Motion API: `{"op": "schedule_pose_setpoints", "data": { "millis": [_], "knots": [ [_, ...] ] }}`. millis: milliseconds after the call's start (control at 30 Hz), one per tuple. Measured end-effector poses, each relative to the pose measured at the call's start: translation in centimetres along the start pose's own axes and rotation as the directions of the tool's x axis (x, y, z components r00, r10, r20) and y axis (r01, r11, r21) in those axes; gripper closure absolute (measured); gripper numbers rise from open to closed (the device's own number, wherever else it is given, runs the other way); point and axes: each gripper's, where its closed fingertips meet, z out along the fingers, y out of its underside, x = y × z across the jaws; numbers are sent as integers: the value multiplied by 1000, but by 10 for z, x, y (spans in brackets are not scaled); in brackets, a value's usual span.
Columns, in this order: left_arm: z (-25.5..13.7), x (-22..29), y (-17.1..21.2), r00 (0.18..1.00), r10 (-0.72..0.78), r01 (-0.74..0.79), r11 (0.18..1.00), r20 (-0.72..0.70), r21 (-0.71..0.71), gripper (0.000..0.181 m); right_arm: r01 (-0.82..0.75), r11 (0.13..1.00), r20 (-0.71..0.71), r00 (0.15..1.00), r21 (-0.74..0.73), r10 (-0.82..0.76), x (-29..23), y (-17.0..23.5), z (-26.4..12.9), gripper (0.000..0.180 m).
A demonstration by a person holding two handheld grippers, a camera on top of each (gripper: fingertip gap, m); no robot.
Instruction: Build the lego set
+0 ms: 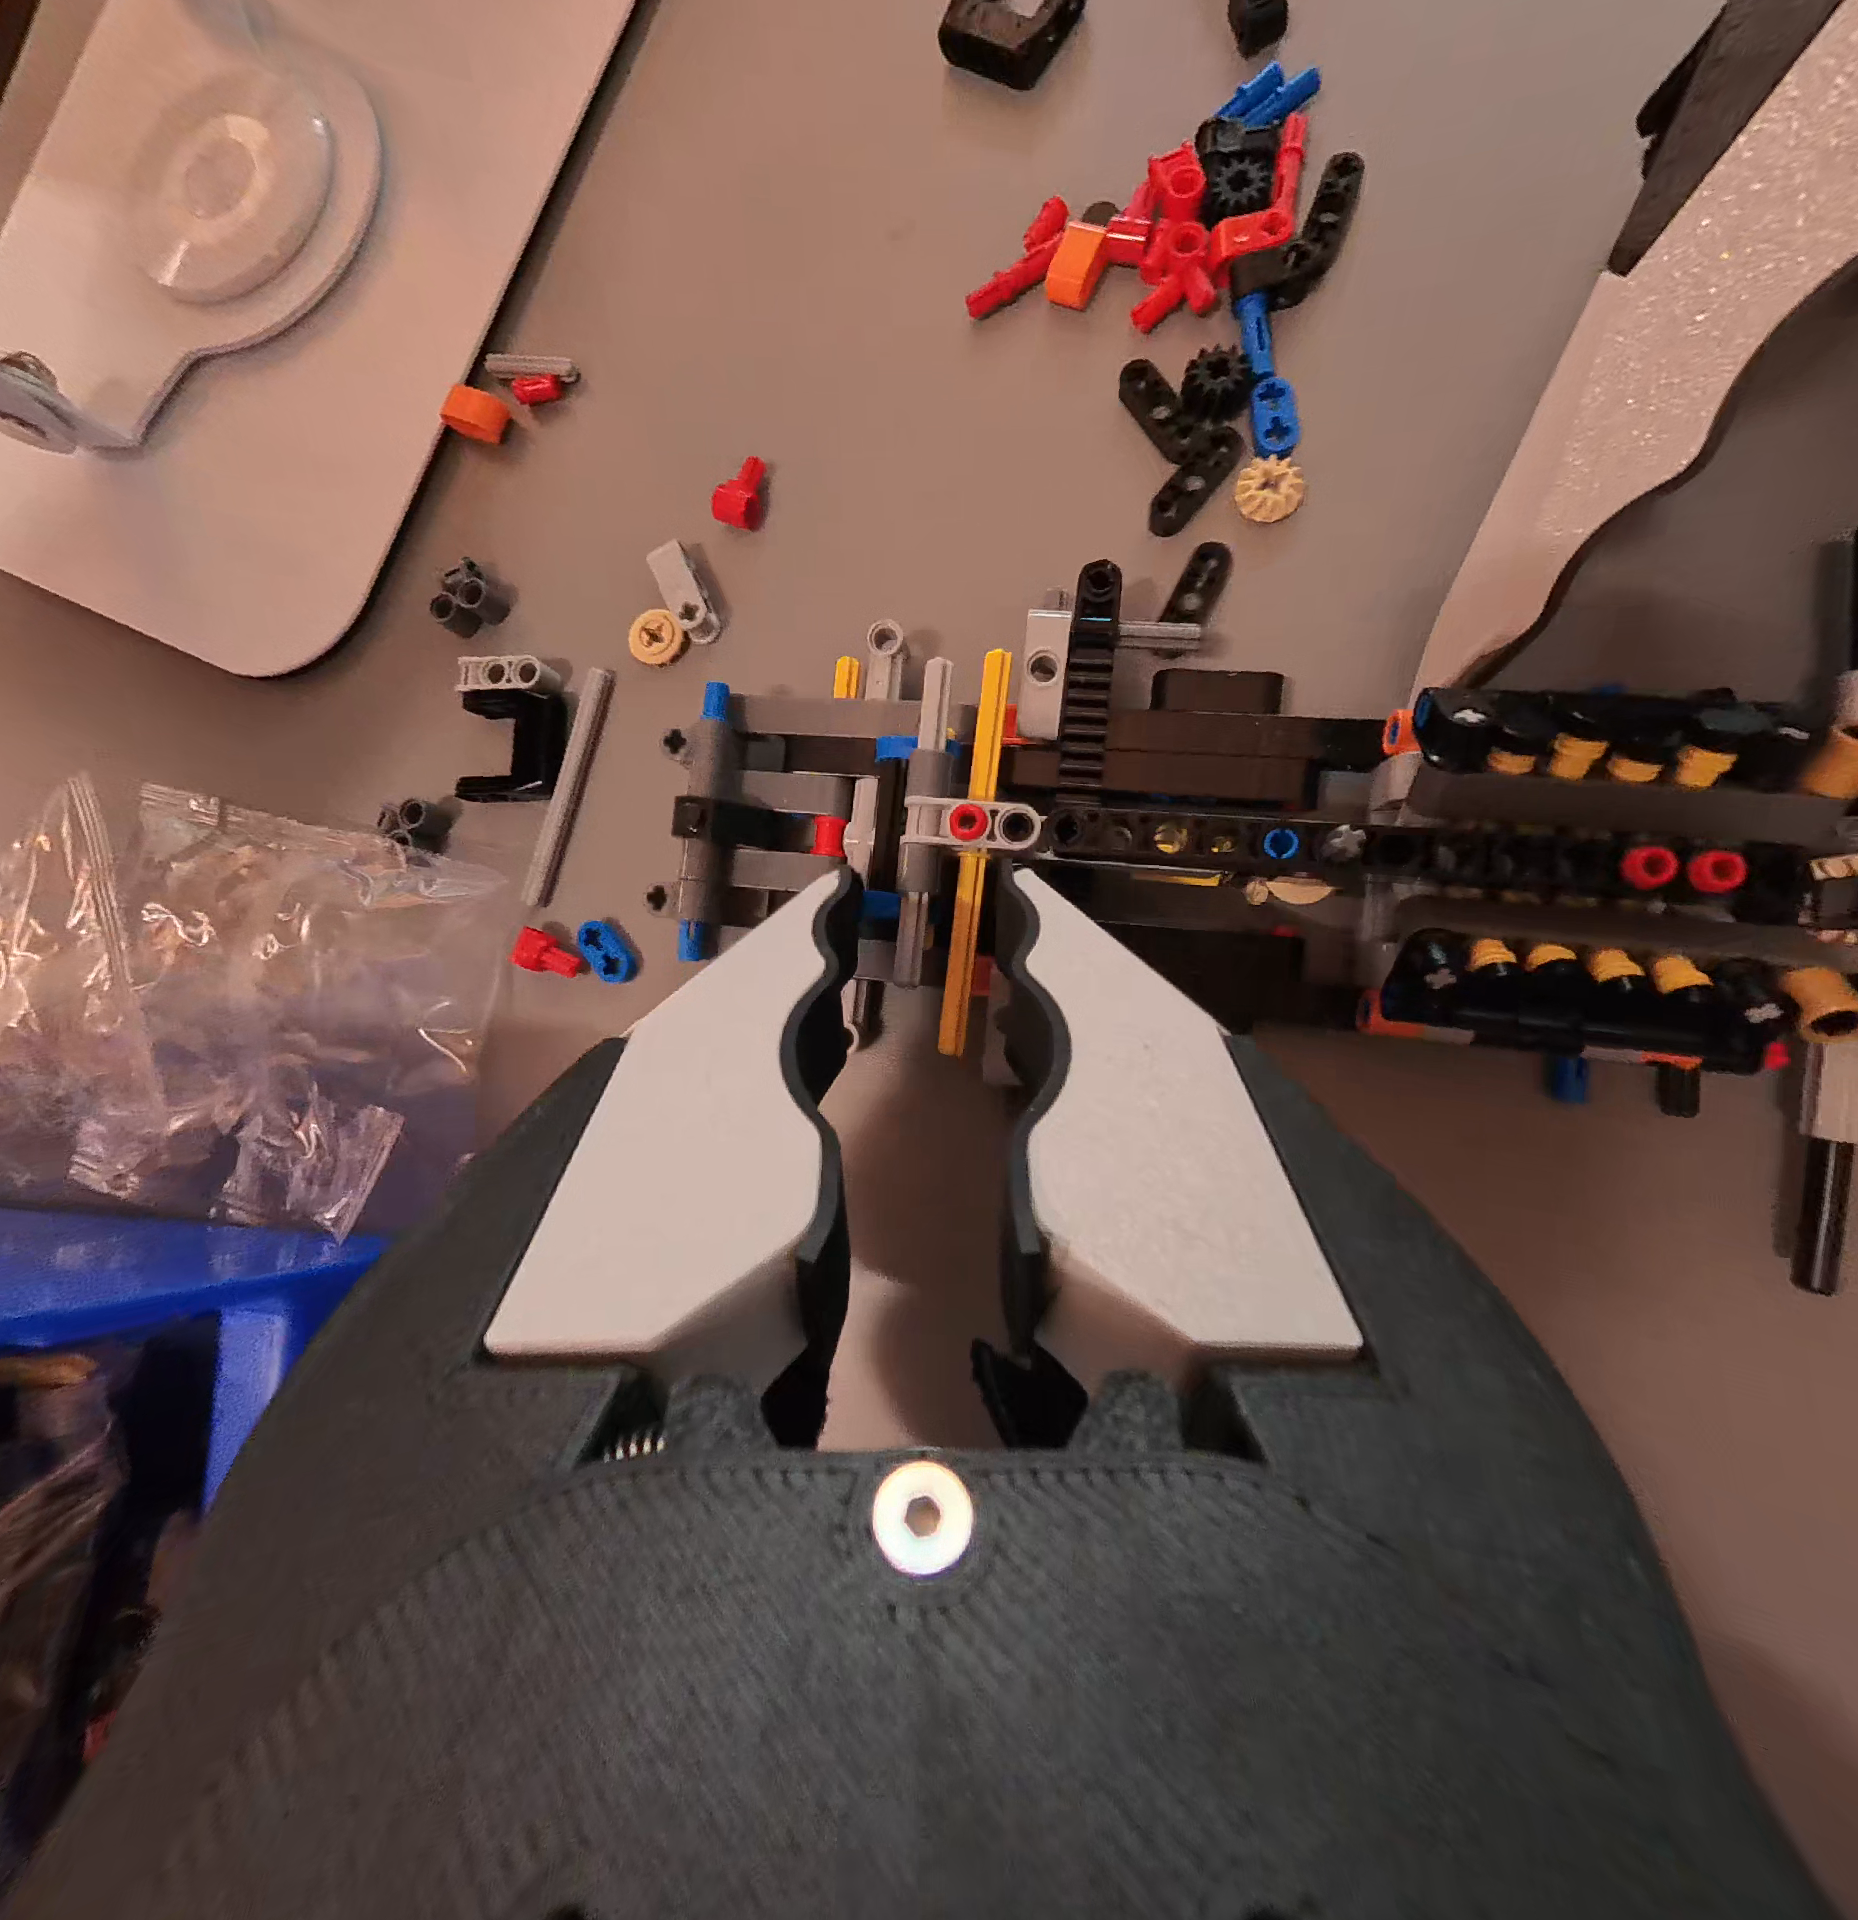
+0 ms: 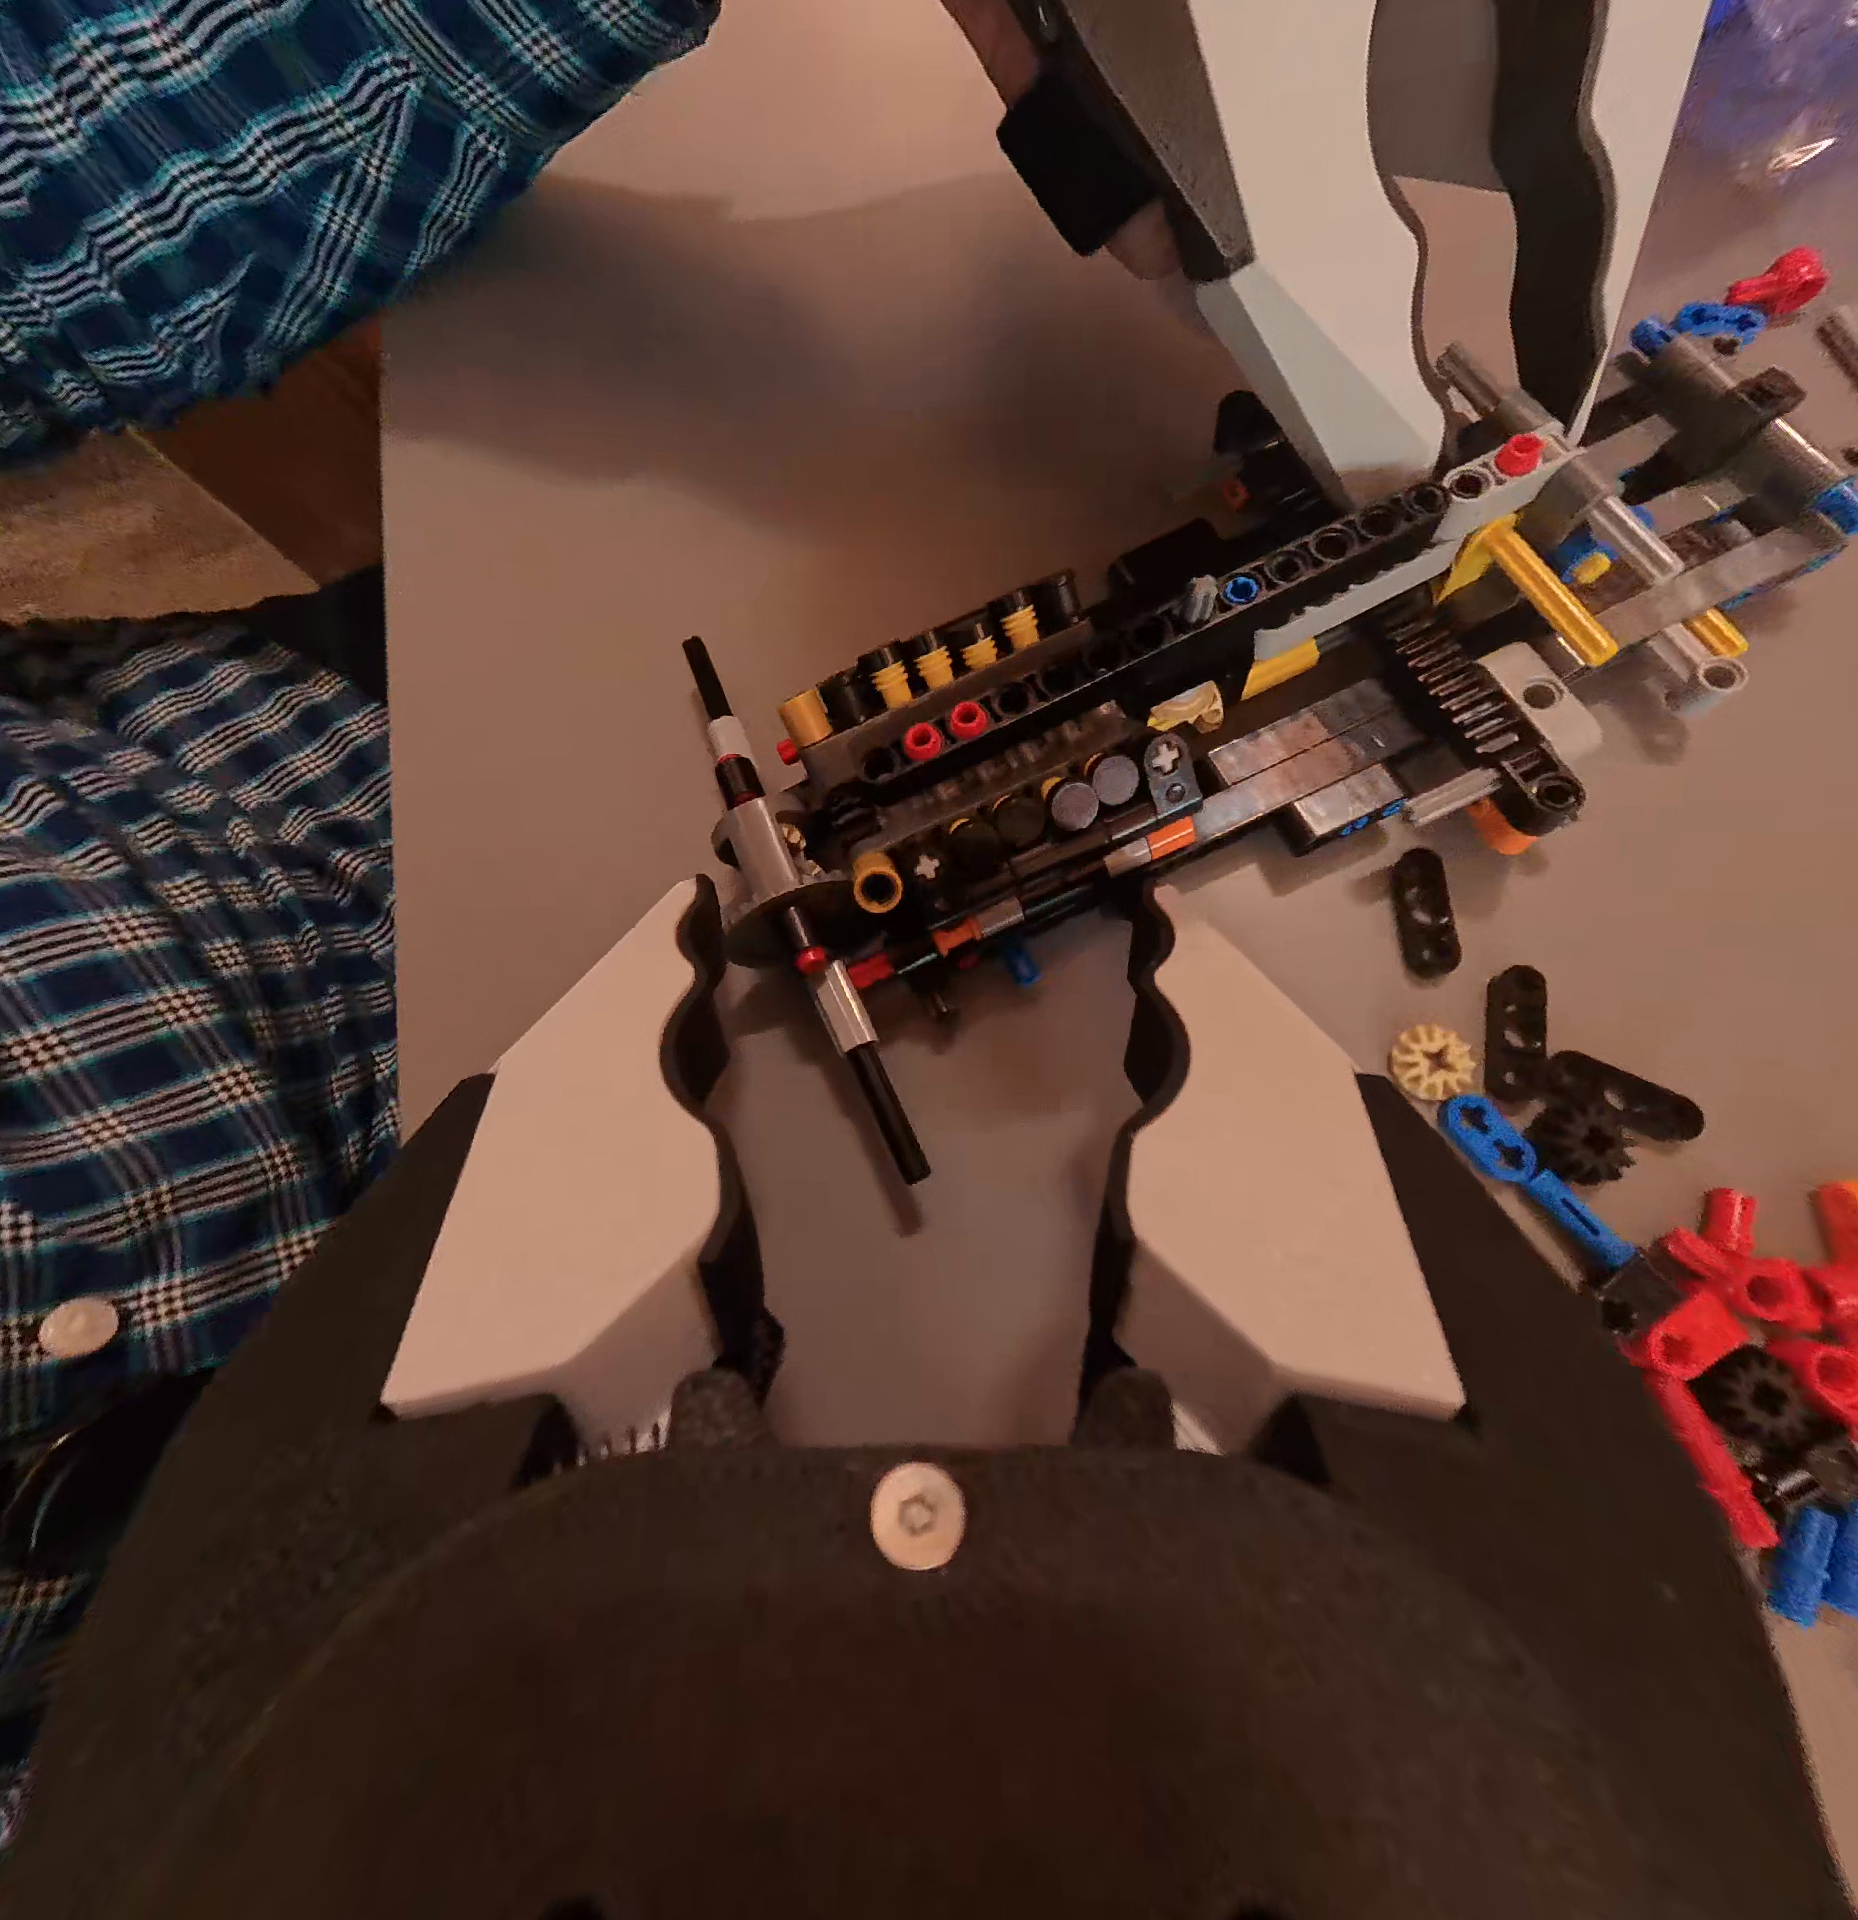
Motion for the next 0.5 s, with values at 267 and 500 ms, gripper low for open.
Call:
{"op": "schedule_pose_setpoints", "data": {
  "millis": [267, 500],
  "knots": [
    [-13, -9, 3, 998, -15, 11, 998, 56, 68, 147, -19, 999, 20, 1000, 39, 18, -1, -4, -16, 93],
    [-25, -14, 15, 995, -72, 66, 995, 67, 80, 141, 5, 999, 37, 999, 47, -7, 9, -9, -37, 106]
  ]
}}
